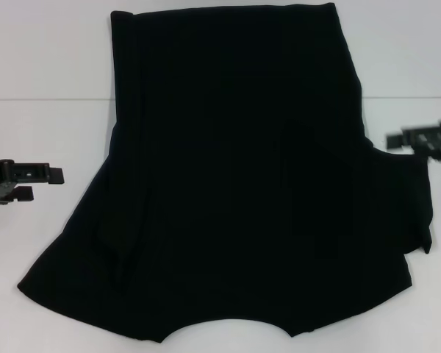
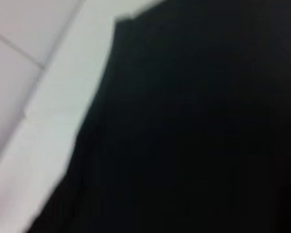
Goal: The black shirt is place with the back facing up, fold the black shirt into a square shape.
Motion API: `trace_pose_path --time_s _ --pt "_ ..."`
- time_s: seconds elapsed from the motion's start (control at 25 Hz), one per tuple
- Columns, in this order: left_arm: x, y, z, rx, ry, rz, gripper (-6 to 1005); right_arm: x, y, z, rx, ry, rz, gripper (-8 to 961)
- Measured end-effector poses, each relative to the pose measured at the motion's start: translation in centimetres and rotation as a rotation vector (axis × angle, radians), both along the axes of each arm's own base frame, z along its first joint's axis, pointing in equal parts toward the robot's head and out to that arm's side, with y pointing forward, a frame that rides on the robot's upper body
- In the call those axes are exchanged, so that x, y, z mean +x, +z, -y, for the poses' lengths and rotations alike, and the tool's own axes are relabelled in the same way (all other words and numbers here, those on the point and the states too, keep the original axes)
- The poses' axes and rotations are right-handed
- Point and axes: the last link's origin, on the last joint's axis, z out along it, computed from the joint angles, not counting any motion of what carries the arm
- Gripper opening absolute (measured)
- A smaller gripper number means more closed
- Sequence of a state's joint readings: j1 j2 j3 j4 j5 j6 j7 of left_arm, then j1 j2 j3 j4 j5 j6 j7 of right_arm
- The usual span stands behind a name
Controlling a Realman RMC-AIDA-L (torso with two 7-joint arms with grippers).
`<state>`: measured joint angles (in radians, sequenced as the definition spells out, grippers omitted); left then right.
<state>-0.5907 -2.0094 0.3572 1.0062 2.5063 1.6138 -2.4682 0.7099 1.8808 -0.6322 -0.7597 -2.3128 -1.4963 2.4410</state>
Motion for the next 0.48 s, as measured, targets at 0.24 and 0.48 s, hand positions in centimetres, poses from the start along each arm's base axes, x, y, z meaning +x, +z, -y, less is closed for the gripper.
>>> trace_pose_path --time_s 0.24,0.48 --pt "0.4 0.0 -0.4 0.001 -0.017 -0.008 823 3.4 2.2 2.7 -0.048 -0.167 0.09 879" --pt "0.9 -0.2 -1.0 -0.002 -0.033 -0.01 824 5.2 2.3 4.4 -0.082 -0.232 0.101 828"
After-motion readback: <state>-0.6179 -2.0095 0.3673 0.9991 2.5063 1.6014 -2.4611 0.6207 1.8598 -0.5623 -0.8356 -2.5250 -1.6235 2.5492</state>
